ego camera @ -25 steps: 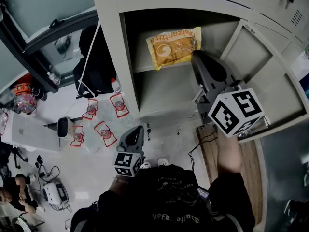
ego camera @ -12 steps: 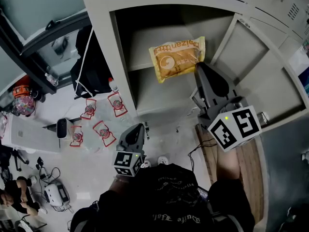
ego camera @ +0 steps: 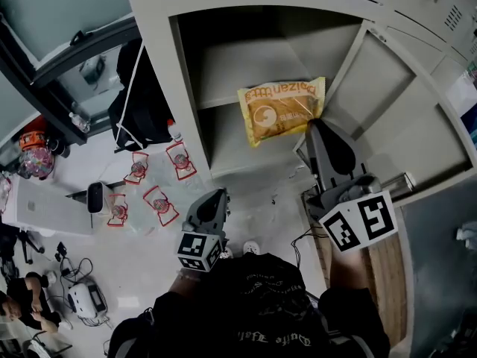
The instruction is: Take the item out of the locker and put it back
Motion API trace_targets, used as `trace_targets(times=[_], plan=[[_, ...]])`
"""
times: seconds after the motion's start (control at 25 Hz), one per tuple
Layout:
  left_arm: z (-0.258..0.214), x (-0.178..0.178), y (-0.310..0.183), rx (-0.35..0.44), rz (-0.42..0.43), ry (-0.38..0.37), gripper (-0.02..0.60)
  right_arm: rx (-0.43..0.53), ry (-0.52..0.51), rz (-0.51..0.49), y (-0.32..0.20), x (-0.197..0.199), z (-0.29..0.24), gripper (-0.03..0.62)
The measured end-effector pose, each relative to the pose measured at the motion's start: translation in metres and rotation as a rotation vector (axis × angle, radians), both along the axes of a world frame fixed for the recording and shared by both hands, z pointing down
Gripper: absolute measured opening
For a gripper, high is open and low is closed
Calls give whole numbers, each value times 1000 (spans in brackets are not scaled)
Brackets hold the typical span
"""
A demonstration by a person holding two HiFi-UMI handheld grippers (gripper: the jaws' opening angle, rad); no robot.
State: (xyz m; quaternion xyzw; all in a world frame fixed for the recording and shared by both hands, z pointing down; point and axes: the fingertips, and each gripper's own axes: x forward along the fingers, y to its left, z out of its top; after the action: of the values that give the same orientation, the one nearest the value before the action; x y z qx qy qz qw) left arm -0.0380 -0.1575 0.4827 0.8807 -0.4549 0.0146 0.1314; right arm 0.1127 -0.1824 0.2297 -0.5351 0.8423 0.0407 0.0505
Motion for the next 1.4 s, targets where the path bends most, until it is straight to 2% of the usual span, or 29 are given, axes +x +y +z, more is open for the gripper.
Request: trace_targets(times=[0.76, 1.12, 1.4], plan=[[-12, 9, -3, 46, 17, -4, 8, -112, -36, 29, 22, -5, 76, 13], [-15, 8, 0, 56, 6, 1, 8, -189, -18, 89, 28, -3, 126, 12], [-18, 8, 2, 54, -3, -2, 8, -206, 2, 107, 32, -5, 150, 14]])
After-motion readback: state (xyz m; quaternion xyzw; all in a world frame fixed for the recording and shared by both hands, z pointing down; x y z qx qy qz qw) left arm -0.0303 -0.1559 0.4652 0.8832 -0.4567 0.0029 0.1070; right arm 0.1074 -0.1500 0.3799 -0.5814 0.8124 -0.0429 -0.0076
